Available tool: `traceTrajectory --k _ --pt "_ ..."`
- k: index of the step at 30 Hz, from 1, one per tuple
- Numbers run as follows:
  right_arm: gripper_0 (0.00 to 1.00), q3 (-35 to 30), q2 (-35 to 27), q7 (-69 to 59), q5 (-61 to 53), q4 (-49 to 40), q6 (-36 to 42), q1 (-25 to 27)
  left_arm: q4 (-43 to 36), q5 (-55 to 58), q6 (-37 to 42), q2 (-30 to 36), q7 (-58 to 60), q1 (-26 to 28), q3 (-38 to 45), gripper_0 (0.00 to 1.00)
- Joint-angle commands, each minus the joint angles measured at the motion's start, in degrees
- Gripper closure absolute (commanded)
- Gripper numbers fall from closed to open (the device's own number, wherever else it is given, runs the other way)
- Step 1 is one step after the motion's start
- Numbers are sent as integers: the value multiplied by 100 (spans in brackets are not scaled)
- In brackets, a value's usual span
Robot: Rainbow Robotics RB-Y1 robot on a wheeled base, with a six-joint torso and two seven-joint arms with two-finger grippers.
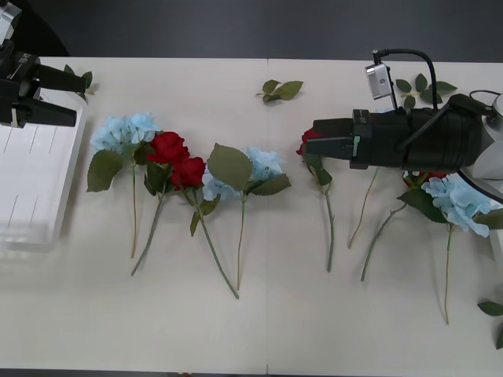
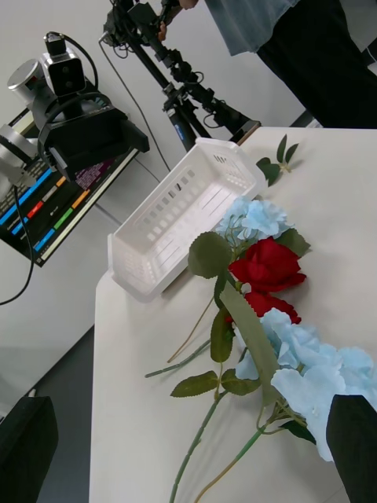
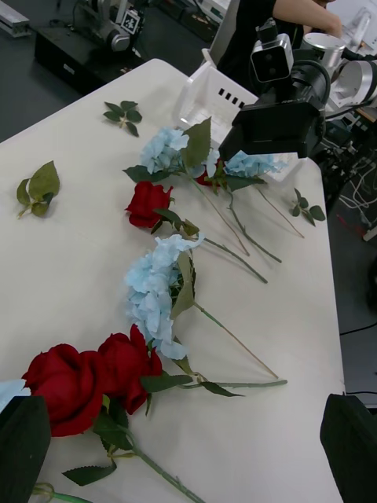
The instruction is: Put the red flowers into the right box and the blue flowers into the left box
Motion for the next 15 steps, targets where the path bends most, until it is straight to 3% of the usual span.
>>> traceTrajectory --k 1,12,15 --pt "0 192 235 62 59 -22 36 330 -139 21 29 74 26 -55 97 0" --pt "0 184 -169 62 464 -277 159 259 -332 21 2 109 26 -46 -149 0" --pt "0 25 -354 -1138 1202 -681 203 251 -561 -5 -103 250 26 -46 -281 0"
